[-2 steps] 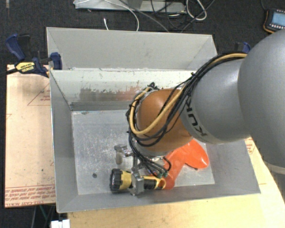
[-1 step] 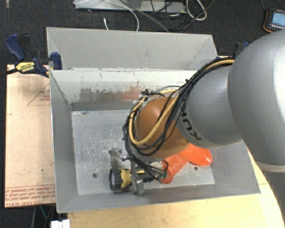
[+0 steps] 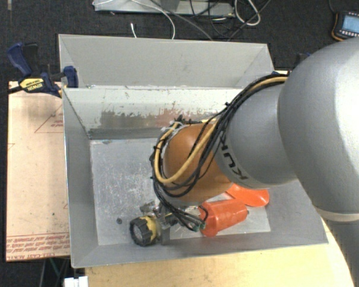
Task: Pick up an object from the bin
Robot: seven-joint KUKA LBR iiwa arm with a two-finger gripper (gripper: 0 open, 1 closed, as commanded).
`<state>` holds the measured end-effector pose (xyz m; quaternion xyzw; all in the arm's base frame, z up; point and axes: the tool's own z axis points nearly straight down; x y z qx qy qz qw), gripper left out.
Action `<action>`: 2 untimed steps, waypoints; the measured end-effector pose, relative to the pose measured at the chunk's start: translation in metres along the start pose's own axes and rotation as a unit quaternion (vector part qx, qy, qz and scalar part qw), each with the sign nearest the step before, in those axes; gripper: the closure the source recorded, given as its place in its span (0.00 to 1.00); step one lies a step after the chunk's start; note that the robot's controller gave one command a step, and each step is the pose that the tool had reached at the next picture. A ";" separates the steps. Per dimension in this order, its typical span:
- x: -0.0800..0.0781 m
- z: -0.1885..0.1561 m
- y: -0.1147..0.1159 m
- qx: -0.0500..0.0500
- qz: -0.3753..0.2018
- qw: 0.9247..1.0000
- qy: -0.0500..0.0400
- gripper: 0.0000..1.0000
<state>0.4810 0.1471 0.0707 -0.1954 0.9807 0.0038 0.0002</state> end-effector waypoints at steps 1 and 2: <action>0.000 0.000 0.000 0.000 0.000 1.000 0.000 1.00; 0.002 -0.019 0.001 -0.001 0.000 1.000 0.004 1.00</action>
Offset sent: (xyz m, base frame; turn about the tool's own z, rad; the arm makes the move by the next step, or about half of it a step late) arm -0.0001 -0.0001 0.0471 0.0001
